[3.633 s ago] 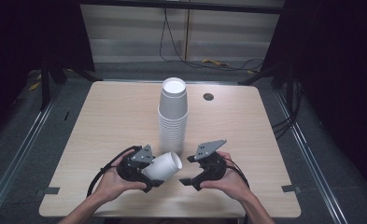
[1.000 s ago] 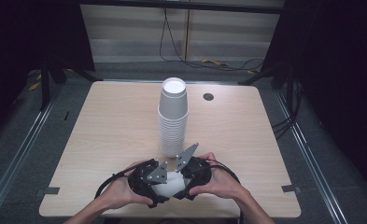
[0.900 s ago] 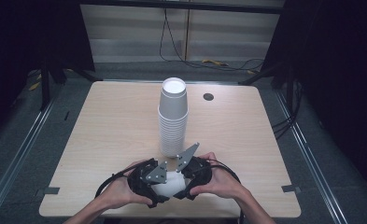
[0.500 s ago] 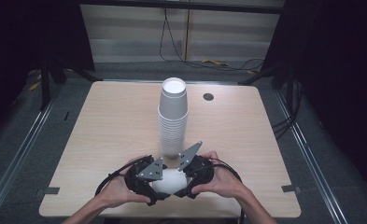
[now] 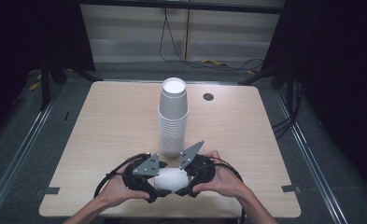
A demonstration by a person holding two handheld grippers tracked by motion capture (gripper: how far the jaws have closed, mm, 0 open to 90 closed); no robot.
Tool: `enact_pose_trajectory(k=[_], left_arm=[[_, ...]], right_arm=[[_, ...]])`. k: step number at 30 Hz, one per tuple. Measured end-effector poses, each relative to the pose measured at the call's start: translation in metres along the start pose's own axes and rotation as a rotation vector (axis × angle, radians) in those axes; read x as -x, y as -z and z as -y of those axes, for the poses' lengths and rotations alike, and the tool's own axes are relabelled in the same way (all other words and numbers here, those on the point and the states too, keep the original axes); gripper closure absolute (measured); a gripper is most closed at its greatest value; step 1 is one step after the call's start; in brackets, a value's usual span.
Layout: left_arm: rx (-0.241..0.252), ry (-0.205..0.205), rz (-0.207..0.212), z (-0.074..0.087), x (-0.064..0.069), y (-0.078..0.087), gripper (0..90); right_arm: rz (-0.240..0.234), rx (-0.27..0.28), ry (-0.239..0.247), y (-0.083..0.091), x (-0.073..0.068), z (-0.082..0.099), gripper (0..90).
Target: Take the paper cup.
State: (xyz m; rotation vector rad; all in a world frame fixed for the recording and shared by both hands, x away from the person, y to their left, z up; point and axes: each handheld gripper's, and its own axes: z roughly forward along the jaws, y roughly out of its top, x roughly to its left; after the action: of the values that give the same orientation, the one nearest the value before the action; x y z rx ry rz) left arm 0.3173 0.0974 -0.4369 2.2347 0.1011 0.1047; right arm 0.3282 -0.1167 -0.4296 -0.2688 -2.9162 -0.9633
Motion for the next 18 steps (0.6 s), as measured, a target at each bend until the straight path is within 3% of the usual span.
enact_pose_trajectory(k=[10, 13, 18], left_arm=[[0.090, 0.019, -0.003, 0.000, -0.004, 0.011, 15.7], [0.143, 0.055, -0.016, 0.001, -0.006, 0.015, 15.8], [0.174, 0.081, -0.041, 0.004, -0.011, 0.023, 15.7]], right_arm=[[0.018, 0.006, -0.021, 0.006, 0.002, 0.004, 22.0], [0.026, 0.010, -0.027, 0.008, 0.004, 0.006, 22.0], [0.043, 0.026, -0.055, 0.014, 0.006, 0.009, 21.9]])
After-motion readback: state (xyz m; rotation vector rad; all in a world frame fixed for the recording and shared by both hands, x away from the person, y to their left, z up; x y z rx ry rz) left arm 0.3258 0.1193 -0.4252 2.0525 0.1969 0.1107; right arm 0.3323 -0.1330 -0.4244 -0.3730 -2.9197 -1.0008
